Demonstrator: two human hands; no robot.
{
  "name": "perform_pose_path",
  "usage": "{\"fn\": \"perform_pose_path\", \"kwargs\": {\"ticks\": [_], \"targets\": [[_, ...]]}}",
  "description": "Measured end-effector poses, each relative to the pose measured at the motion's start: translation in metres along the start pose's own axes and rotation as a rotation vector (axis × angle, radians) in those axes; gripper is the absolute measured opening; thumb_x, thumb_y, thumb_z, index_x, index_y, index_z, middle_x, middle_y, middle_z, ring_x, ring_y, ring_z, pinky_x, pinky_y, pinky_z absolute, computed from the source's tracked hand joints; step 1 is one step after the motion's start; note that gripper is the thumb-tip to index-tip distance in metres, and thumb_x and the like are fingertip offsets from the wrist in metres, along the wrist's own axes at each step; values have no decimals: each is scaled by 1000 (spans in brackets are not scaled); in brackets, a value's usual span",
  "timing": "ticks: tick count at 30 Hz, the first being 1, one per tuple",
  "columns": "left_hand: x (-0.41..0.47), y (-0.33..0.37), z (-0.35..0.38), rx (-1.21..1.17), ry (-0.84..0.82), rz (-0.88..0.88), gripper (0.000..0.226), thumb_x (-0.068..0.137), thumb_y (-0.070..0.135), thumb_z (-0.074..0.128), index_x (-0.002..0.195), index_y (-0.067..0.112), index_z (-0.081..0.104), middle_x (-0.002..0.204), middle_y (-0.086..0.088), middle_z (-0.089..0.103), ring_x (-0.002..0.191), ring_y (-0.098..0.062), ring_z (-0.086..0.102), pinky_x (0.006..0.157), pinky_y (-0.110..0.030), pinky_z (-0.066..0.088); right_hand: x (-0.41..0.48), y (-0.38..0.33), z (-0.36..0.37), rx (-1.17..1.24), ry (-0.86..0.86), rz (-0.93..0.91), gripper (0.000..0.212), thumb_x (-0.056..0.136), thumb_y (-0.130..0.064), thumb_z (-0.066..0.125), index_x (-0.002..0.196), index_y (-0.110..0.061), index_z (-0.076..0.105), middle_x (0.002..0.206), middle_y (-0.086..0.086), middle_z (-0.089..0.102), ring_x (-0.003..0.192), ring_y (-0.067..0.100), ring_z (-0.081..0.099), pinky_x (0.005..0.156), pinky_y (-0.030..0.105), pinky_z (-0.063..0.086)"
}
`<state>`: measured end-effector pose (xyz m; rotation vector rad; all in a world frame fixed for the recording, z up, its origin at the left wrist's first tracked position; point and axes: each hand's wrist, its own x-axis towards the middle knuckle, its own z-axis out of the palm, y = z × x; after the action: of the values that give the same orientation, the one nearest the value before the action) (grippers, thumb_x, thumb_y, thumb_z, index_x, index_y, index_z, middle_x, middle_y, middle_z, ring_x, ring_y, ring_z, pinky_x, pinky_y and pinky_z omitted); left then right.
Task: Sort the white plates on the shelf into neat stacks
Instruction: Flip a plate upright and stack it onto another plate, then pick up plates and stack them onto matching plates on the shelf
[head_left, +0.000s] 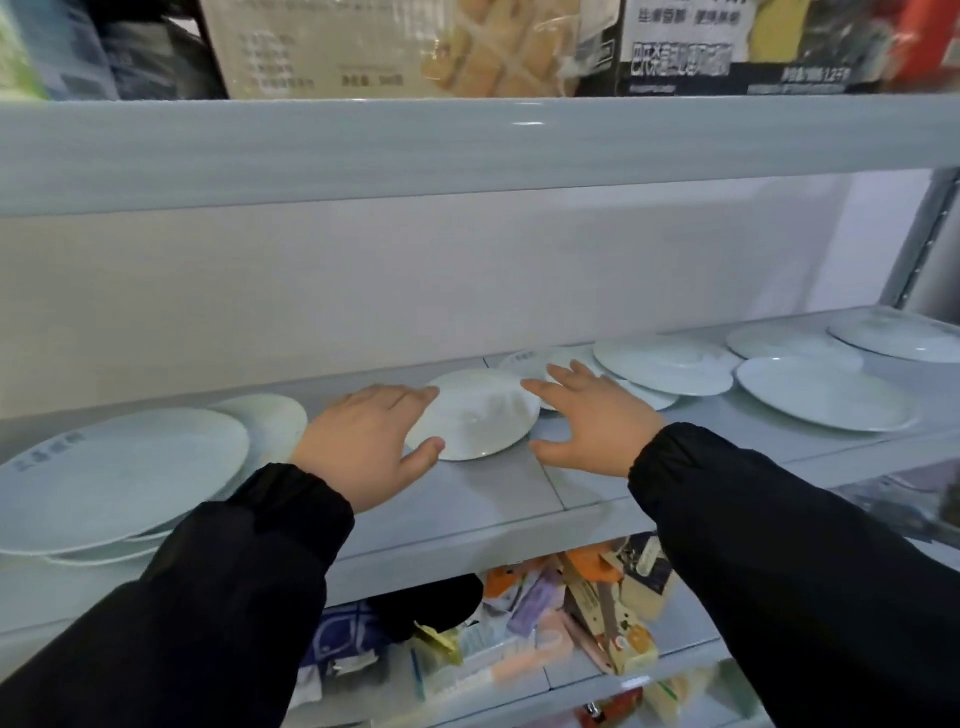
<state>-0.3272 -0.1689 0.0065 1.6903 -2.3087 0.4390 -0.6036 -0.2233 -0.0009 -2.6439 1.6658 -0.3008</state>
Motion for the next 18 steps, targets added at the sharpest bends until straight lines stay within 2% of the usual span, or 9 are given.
{"fn": "perform_pose_path", "kwargs": {"ticks": [5, 9, 14, 18], "targets": [[24, 39, 17, 13, -59, -38, 86, 79, 67, 8, 152, 26, 27, 148, 5, 44, 136, -17, 40, 103, -32, 39, 0, 34, 1, 13, 17, -49, 78, 87, -61, 50, 155, -40, 17, 165, 1, 12, 152, 24, 3, 122, 46, 12], [49, 63, 40, 29, -141, -103, 73, 95, 59, 31, 156, 21, 16, 155, 1, 33, 140, -19, 33, 107, -36, 38, 0, 55, 3, 25, 15, -101, 80, 86, -62, 50, 155, -41, 15, 166, 0, 10, 152, 23, 1, 122, 46, 10], [77, 84, 65, 8, -216, -243, 83, 94, 58, 40, 157, 16, 7, 161, -4, 22, 147, -23, 22, 115, -39, 30, -2, 73, 5, 37, -7, -181, 81, 86, -62, 49, 155, -41, 12, 166, 0, 6, 152, 23, -2, 123, 45, 6], [93, 99, 81, -6, -271, -336, 87, 91, 59, 46, 156, 15, 8, 157, -6, 29, 142, -28, 29, 111, -43, 35, -2, 82, 4, 50, -25, -234, 81, 86, -61, 49, 155, -40, 12, 166, 1, 5, 152, 22, -3, 123, 45, 5]]}}
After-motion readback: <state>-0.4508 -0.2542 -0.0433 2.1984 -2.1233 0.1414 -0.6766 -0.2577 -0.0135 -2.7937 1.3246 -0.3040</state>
